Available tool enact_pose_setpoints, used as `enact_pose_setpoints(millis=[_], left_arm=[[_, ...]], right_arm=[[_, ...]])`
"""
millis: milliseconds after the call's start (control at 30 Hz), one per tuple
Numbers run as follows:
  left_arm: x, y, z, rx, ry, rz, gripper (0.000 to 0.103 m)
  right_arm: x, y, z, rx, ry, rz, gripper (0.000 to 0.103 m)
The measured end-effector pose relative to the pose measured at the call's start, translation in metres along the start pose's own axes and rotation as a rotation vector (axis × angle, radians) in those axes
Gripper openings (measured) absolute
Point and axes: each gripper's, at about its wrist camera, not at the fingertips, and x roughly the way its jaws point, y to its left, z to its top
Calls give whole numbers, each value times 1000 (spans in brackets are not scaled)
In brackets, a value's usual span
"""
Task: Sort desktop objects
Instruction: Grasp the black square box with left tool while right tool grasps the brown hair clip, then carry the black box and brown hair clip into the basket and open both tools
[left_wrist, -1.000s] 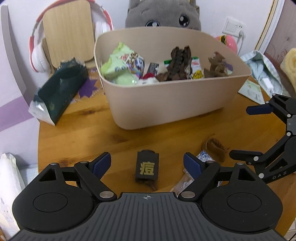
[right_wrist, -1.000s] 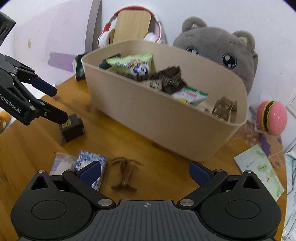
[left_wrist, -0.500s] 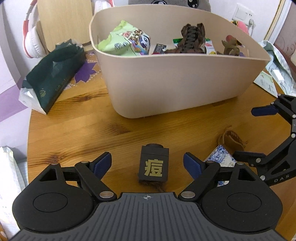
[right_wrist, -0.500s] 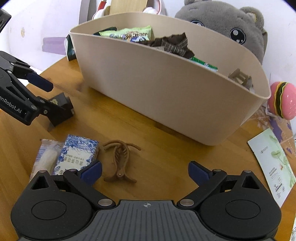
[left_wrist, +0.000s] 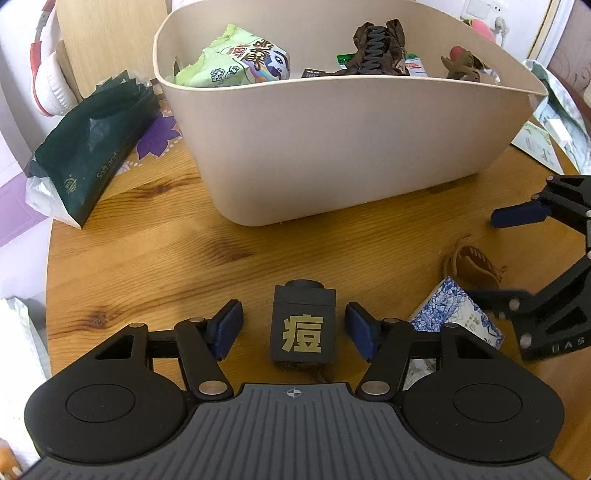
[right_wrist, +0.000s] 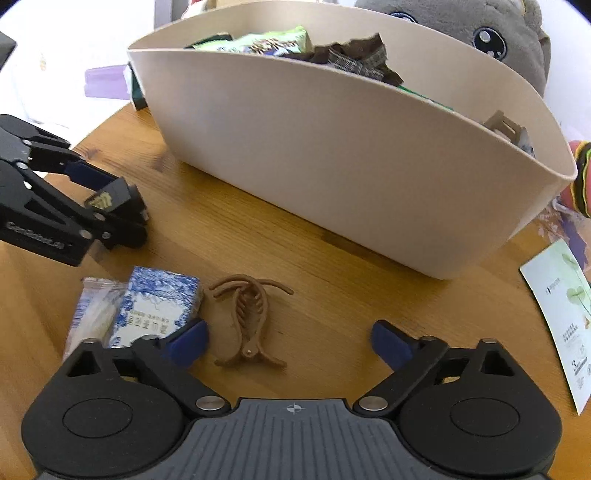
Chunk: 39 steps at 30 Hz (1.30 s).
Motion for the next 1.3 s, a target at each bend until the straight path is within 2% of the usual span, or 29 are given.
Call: enact_pose_setpoints(millis=[33,67,100,133,167,233,433,633,1000,1300], left_arm=[[-1,-1,0,5,-2,7,56],[-2,0,-1,4,-8,6,47],[-3,0,-1,0,-9,7,41],[-4,0,-1,-2,-9,9,37],[-4,0,0,-5,-9,11,32],[-5,0,-1,-9,-2,14,32],[-14,-4,-9,5,-17,33,32],[-33,-2,-9,9,-52,3,32],[-89,3,-5,56,-174,-41,32],[-132,19,11,85,-271,-36,32]], right_arm=[[-2,1,0,-7,-12,8,71],[-4,2,0,-9,-24,18,64],[-6,3,0,-14,-35,20,49],[-8,5,1,-19,-39,22,41],[-8,7,2,-23,-39,22,37],[-10,9,3,-27,-40,24,18],[-13,13,-2,-39,-39,31,17],[-24,14,-8,-23,-45,13,17],[-84,3,-10,-26,-131,5,17],[-138,4,-1,-68,-234,-35,17]])
